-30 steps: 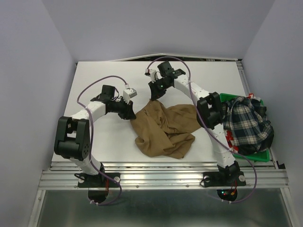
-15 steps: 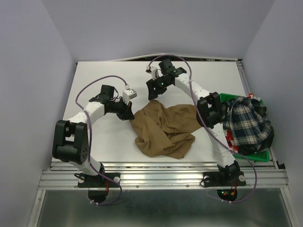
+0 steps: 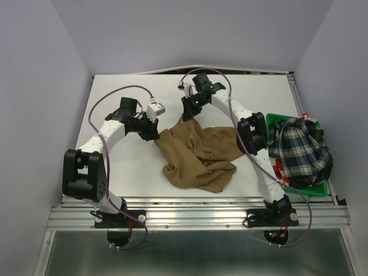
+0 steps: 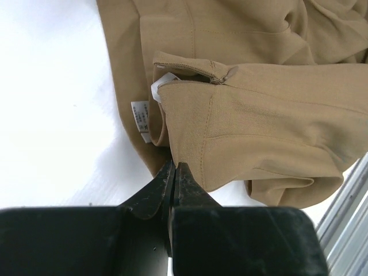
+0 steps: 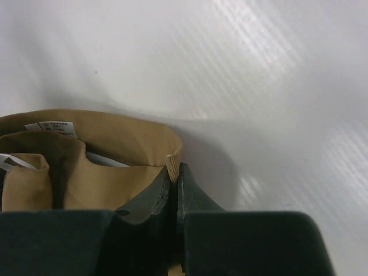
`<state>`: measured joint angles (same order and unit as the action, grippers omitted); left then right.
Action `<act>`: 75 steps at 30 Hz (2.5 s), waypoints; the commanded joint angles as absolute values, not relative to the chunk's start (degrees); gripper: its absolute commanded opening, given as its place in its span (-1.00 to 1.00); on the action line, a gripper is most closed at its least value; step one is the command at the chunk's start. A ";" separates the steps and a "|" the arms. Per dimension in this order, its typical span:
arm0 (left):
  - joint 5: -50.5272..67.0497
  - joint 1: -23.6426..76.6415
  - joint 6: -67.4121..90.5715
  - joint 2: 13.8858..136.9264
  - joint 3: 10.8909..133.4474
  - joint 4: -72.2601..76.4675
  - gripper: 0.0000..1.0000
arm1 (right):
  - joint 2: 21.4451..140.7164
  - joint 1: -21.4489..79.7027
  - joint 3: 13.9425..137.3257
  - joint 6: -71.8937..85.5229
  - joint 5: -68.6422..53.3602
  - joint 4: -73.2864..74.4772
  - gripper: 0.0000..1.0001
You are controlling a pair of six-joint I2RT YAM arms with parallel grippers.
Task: Fold and stack the skirts
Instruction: Flatten the skirt out
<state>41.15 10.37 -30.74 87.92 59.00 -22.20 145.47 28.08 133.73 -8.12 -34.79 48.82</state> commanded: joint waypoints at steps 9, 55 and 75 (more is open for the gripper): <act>30.59 -3.77 -37.26 90.70 91.12 -34.10 -1.00 | 122.53 15.30 136.86 -0.36 -24.88 22.17 -0.99; 43.07 6.94 -18.59 78.28 61.07 -12.40 0.82 | 109.51 14.24 89.39 9.05 -21.53 8.61 -0.99; 34.28 19.16 -4.92 111.17 88.24 -8.61 0.69 | 107.58 14.24 84.73 8.35 -20.21 9.05 -0.99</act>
